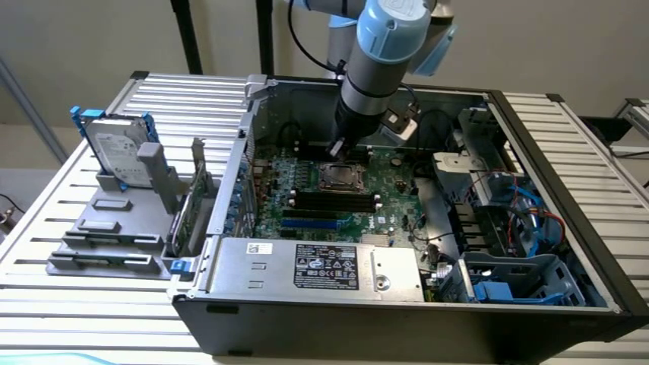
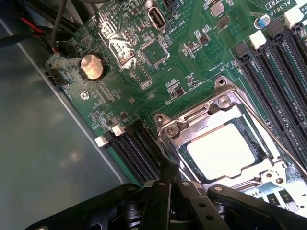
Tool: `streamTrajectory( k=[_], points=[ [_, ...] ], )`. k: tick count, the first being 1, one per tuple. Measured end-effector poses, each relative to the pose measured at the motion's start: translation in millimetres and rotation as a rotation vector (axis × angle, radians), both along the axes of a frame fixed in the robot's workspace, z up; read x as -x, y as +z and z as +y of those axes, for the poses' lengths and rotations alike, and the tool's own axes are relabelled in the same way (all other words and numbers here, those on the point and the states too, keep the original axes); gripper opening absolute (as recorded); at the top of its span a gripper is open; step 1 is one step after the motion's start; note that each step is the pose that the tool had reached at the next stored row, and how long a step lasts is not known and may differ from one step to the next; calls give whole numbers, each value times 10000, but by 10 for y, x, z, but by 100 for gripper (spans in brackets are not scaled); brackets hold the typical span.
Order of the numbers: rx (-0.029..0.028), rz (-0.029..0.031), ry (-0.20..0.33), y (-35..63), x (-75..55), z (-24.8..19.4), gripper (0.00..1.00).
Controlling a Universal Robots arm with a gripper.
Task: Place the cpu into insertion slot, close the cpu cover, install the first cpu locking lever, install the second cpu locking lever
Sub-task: 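Install the first cpu locking lever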
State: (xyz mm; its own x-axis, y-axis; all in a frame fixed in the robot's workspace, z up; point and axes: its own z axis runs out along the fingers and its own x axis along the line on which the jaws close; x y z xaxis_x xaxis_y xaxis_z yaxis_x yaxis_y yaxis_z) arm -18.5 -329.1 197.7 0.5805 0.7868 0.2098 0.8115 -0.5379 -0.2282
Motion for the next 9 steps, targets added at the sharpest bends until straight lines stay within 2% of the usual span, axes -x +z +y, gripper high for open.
streamTrajectory(
  k=[9],
  points=[
    [6, -3, 6, -22, -11, 0, 11]
  ],
)
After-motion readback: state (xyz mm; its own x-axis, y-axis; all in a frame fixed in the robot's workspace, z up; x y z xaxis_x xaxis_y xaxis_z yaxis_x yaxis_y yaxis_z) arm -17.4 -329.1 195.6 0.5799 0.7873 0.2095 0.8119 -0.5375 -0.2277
